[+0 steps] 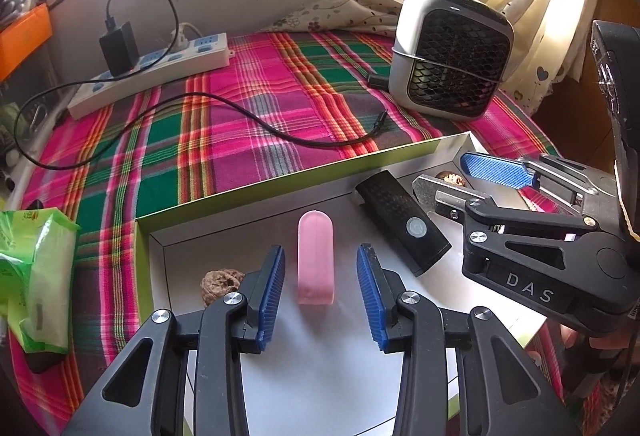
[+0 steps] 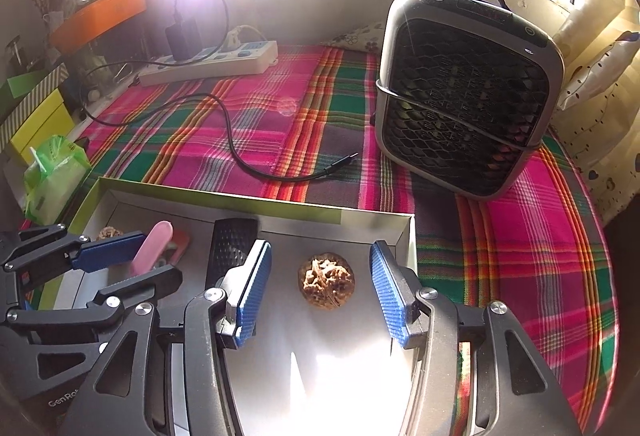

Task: Organize objects
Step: 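Open both tools to release the pink case and walnut in the box, then withdraw both tools from the box toward the items beside it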

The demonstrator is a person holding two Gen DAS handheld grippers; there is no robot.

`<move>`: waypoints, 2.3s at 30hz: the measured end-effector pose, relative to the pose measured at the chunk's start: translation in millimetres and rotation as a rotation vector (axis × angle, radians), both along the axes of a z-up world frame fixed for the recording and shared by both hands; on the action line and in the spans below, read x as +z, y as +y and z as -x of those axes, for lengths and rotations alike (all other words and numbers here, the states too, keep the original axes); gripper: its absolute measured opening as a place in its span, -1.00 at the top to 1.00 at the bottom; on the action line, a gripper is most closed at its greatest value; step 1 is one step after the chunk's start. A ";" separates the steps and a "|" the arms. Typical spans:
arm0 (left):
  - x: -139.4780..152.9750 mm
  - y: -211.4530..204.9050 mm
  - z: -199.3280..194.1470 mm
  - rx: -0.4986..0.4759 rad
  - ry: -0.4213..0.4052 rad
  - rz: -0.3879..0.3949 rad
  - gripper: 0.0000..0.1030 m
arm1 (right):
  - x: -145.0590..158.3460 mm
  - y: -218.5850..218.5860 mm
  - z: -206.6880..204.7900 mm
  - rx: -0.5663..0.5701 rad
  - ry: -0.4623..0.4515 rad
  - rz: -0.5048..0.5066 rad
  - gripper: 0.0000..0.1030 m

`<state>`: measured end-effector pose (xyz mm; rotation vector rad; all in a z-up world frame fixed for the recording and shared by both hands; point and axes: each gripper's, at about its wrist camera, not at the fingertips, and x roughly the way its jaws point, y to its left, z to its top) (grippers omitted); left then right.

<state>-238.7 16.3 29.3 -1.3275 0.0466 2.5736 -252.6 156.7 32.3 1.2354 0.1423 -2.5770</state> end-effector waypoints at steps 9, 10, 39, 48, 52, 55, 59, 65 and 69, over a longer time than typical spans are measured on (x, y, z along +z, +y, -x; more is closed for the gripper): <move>8.6 -4.3 -11.6 0.009 0.021 0.002 0.24 | 9.1 -0.9 -11.9 -0.004 0.022 0.010 -0.02; 9.7 -4.7 -13.2 0.009 0.023 0.002 0.24 | 10.0 -1.9 -13.6 -0.003 0.025 0.009 -0.02; 40.6 -22.7 -89.8 0.031 0.133 -0.023 0.24 | 31.8 10.9 -90.8 -0.004 0.090 0.041 -0.02; 39.4 -29.5 -111.2 0.030 0.145 -0.037 0.24 | 27.9 11.8 -112.0 0.004 0.091 0.044 -0.02; 37.4 -38.7 -120.4 0.054 0.160 -0.042 0.24 | 27.4 14.9 -121.7 0.004 0.096 0.054 -0.02; 34.4 -47.5 -127.7 0.066 0.157 -0.057 0.24 | 26.4 18.4 -127.8 -0.005 0.098 0.056 -0.02; 29.8 -59.3 -137.3 0.085 0.149 -0.061 0.24 | 26.3 23.2 -135.6 -0.013 0.110 0.050 -0.02; 26.0 -74.3 -147.2 0.098 0.139 -0.096 0.23 | 22.9 27.9 -144.7 -0.022 0.113 0.044 -0.03; 20.4 -75.5 -149.6 0.095 0.126 -0.120 0.22 | 18.5 30.1 -148.3 -0.027 0.107 0.048 -0.12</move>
